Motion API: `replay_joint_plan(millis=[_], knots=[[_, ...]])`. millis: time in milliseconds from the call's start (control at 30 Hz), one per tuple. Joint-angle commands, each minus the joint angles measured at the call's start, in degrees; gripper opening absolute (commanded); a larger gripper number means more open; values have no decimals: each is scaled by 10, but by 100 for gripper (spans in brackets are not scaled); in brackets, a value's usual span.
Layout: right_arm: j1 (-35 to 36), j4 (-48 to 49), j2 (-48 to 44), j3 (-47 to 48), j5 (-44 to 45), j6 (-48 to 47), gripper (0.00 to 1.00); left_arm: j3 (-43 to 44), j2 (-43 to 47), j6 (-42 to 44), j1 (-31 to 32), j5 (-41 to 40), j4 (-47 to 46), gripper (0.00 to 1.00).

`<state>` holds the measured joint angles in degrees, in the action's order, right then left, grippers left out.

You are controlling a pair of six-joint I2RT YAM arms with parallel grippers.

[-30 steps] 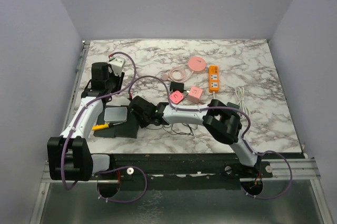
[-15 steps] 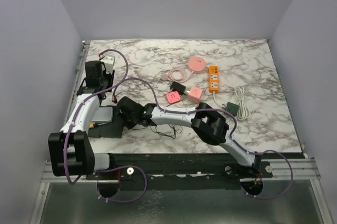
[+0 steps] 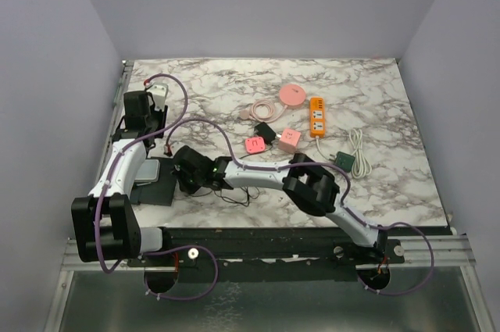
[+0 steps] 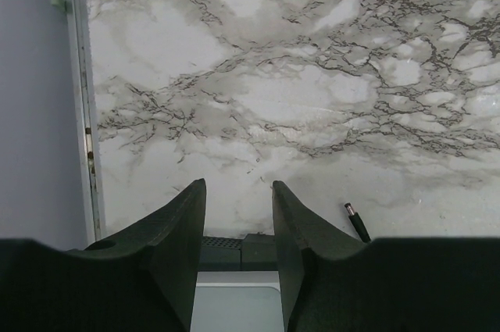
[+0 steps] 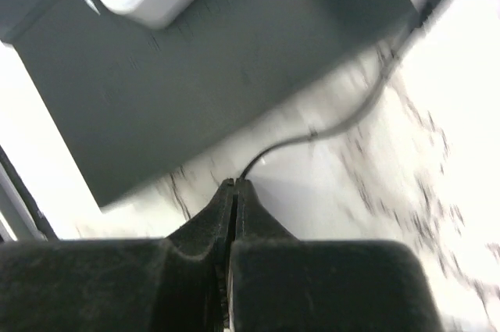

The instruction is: Insert the plug

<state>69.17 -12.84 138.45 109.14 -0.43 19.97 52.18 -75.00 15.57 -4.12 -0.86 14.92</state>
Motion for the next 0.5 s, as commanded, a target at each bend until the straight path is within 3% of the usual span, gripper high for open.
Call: replay_joint_plan(millis=[0, 100, 467], knots=[[-15, 3, -82, -141, 54, 29, 1, 20, -3, -3, -4, 24, 13, 41], [-38, 30, -156, -270, 83, 67, 1, 24, -11, -12, -4, 41, 14, 42], [-147, -21, -369, -580, 188, 201, 1, 33, -26, -17, 14, 94, 27, 49]])
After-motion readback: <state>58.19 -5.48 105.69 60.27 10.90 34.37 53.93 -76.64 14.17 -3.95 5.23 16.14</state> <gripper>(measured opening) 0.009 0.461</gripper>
